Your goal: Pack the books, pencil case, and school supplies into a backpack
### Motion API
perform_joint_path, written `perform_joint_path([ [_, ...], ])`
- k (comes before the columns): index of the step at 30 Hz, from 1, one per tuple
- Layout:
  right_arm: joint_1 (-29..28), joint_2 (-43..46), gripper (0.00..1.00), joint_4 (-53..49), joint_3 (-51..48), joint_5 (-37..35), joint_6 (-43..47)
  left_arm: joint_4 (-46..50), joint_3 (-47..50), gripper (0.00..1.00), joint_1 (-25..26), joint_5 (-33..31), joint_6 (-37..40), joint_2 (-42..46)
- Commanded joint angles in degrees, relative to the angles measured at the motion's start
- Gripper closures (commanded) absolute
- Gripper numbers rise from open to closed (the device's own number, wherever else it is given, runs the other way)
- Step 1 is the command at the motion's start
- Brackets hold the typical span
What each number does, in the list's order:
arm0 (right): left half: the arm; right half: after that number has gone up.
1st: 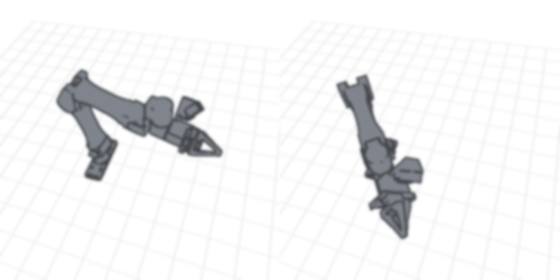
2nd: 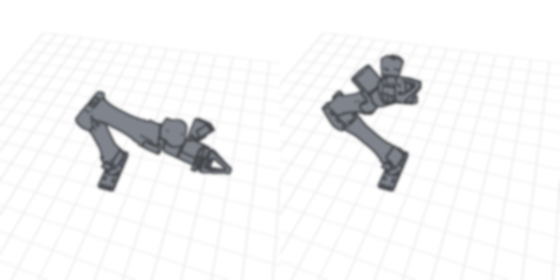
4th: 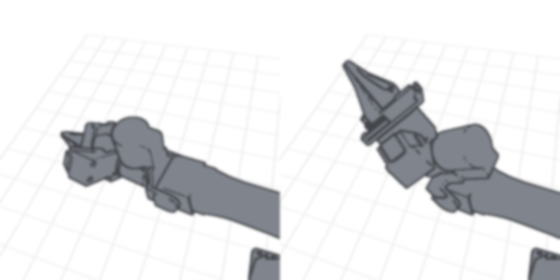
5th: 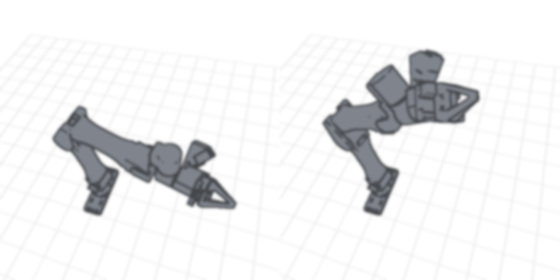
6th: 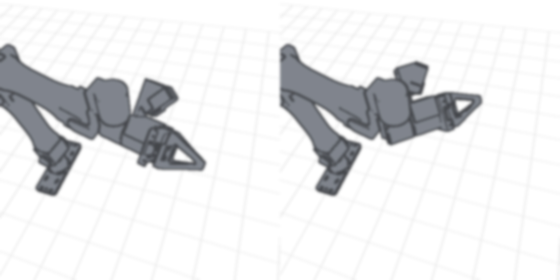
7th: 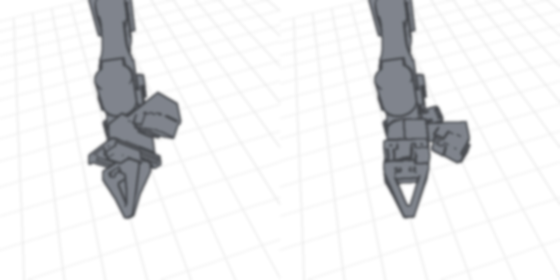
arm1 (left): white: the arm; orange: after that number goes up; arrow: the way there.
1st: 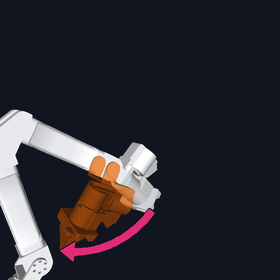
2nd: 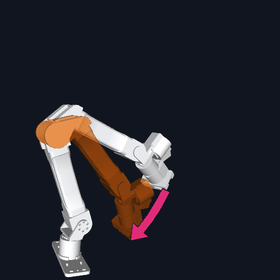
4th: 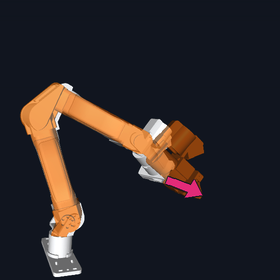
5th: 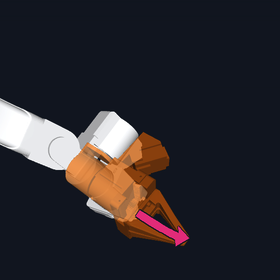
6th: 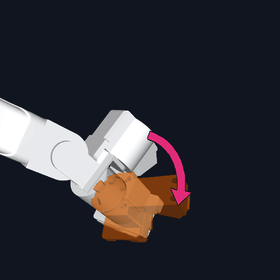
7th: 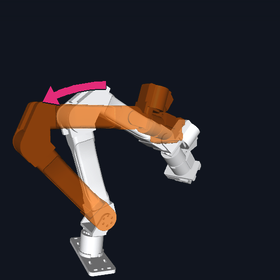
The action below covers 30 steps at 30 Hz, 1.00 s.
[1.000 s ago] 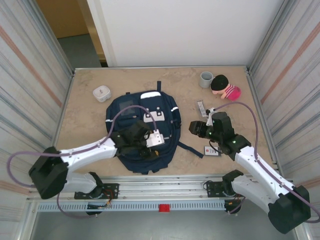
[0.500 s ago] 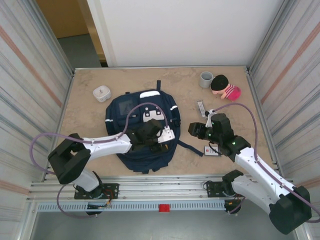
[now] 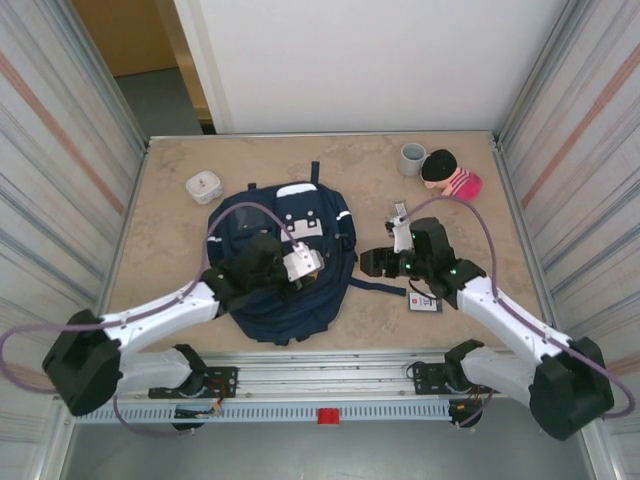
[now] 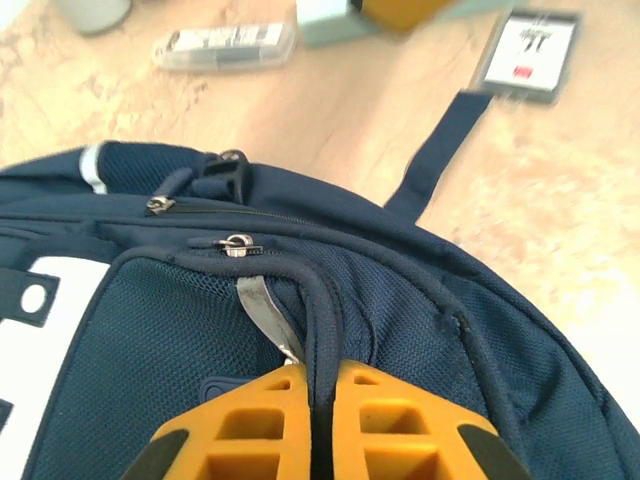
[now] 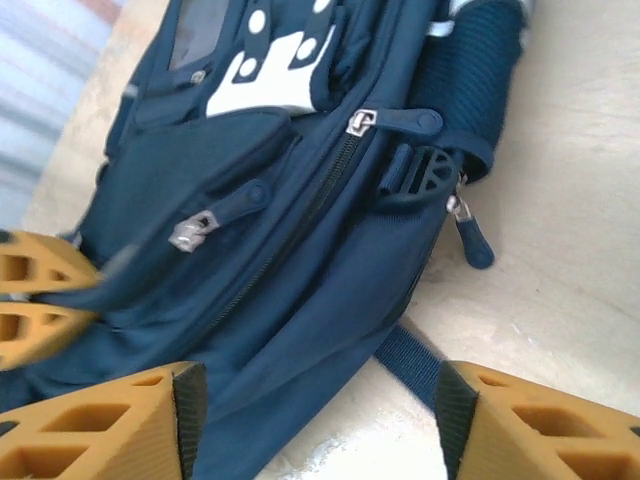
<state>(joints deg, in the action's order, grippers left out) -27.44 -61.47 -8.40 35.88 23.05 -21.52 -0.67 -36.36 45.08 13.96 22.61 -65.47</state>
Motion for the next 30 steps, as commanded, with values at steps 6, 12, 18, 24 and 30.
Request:
perform_joint_path([
  [6, 0.36, -21.96, 0.25, -3.30, 18.76, 16.49, 17.57, 7.50, 0.06, 0.98, -5.40, 13.00, 5.16, 13.19],
  [12, 1.68, -35.73, 0.24, -9.24, 28.11, 24.75, 21.56, 9.20, 2.45, 0.98, -6.83, 12.30, 4.77, 18.62],
  [18, 1.92, -40.04, 0.28, -14.70, 30.16, 30.71, 23.12, 9.32, 3.58, 0.98, -7.44, 10.28, 4.25, 20.33],
  [24, 1.64, -42.70, 0.33, -16.51, 29.48, 33.25, 23.24, 5.66, 4.73, 0.98, -7.81, 10.52, 2.98, 20.25],
  [30, 1.33, -40.98, 0.54, -18.98, 29.03, 34.40, 24.19, 3.35, 5.25, 0.98, -8.12, 10.30, 2.41, 18.95],
])
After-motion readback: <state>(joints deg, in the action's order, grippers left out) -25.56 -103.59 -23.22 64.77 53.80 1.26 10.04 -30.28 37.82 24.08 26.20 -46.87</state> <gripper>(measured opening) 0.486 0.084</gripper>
